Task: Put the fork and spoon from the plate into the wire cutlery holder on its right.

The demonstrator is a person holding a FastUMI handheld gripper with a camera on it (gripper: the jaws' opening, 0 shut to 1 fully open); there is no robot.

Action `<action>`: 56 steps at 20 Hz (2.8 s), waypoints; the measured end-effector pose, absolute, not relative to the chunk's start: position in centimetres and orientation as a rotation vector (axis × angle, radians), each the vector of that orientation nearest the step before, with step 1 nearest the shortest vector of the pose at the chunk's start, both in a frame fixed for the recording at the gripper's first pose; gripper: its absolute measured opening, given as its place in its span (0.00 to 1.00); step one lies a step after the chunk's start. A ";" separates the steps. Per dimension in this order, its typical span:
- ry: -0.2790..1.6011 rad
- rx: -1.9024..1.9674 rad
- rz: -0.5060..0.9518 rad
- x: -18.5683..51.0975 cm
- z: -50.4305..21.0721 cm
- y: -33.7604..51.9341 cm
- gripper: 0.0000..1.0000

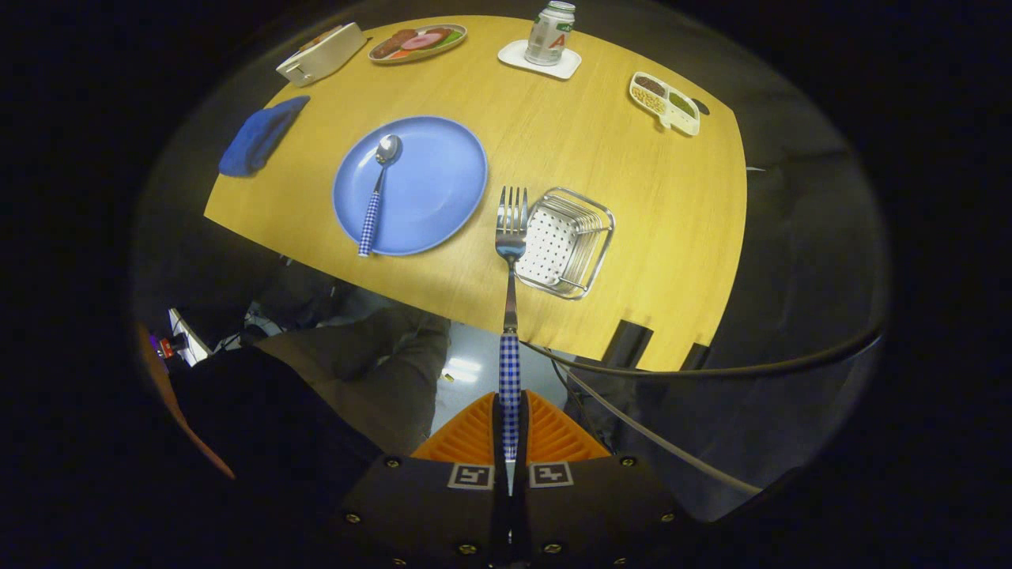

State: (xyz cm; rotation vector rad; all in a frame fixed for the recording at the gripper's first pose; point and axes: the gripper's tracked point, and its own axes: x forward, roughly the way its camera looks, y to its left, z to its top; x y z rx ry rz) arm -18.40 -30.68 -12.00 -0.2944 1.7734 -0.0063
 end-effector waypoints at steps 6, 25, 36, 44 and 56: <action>1.869 -0.355 -0.014 -19.0 -11.8 -32.9 0.02; 2.191 -0.497 0.026 -13.5 -16.2 -36.3 0.07; 2.258 -0.491 0.060 -11.7 -18.2 -36.4 0.12; 2.248 -0.462 0.037 -12.0 -15.4 -37.1 0.42; 1.768 -0.160 -0.098 -16.4 -12.6 -28.1 0.97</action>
